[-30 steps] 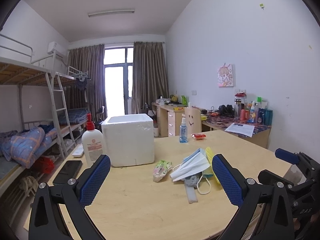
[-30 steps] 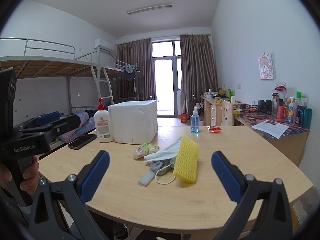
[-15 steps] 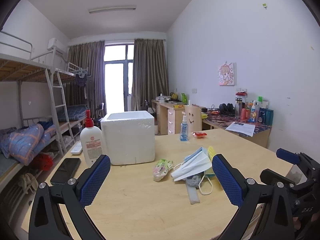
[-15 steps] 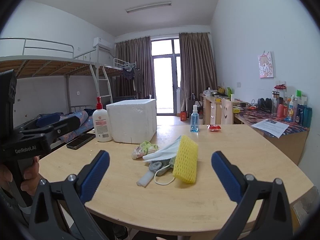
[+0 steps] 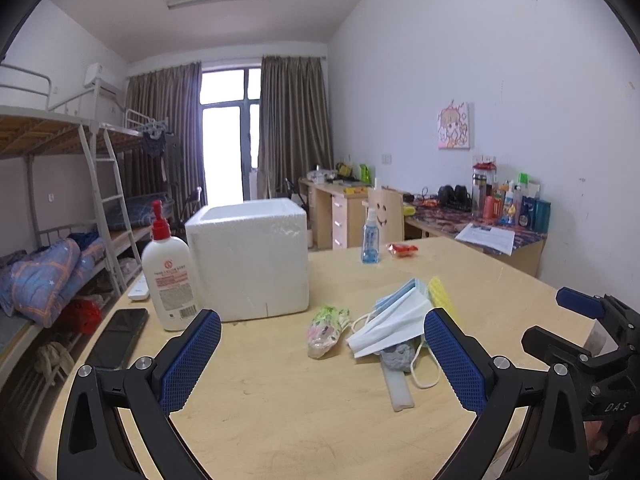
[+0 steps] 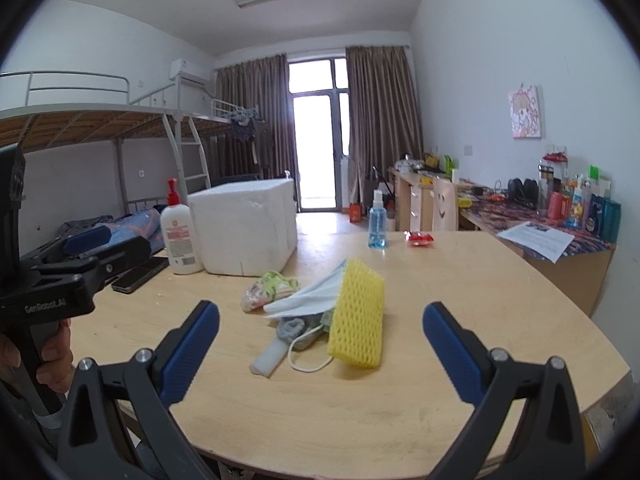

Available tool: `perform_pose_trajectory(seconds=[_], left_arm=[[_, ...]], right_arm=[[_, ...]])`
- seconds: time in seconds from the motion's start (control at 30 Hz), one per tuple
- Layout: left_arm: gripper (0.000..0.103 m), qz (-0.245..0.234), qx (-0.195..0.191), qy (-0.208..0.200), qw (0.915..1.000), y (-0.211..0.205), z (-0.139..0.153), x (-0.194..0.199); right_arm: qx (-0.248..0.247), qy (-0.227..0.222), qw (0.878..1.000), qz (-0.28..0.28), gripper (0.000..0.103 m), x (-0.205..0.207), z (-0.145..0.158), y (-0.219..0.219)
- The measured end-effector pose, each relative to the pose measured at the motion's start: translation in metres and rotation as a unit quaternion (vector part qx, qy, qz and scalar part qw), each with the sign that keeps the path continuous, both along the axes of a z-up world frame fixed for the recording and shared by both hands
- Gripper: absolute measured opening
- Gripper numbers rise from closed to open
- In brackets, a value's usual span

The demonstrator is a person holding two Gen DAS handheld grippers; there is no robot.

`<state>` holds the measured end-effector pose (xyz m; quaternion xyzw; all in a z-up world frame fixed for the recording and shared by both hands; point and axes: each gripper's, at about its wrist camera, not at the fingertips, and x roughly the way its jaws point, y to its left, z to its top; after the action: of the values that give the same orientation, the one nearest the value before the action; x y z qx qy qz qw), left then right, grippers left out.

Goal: Organize soft objects
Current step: 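Grasp the green snack packet with the left gripper while the right grasps the yellow foam sleeve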

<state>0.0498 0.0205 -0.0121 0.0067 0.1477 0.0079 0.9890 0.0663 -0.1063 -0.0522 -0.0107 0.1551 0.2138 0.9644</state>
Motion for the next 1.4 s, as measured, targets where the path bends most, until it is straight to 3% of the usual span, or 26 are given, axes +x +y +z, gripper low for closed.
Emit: perform_pose_trajectory(seconds=[0.43,0.7,0.9,1.17,1.4], left_arm=[[0.102,-0.011,0.002,0.072,0.9974,0.008,-0.008,0.063],[0.102,-0.018,0.005,0.137,0.9904,0.012,-0.019,0.107],[0.102,-0.027,0.006,0.161,0.9866,0.013,-0.026,0.131],[0.1,-0.041,-0.003,0.206,0.9776,0.015,-0.043,0.167],[0.09,-0.038,-0.036,0.256,0.9654,0.028,-0.062,0.193]], right_arm=[[-0.015,0.061,0.998,-0.018,0.103,0.045,-0.011,0.004],[-0.025,0.102,0.994,-0.029,0.103,0.071,-0.018,0.005],[-0.027,0.119,0.992,-0.029,0.103,0.086,-0.021,0.002],[-0.033,0.141,0.989,-0.032,0.103,0.102,-0.026,0.002],[-0.04,0.155,0.987,-0.033,0.103,0.113,-0.03,0.005]])
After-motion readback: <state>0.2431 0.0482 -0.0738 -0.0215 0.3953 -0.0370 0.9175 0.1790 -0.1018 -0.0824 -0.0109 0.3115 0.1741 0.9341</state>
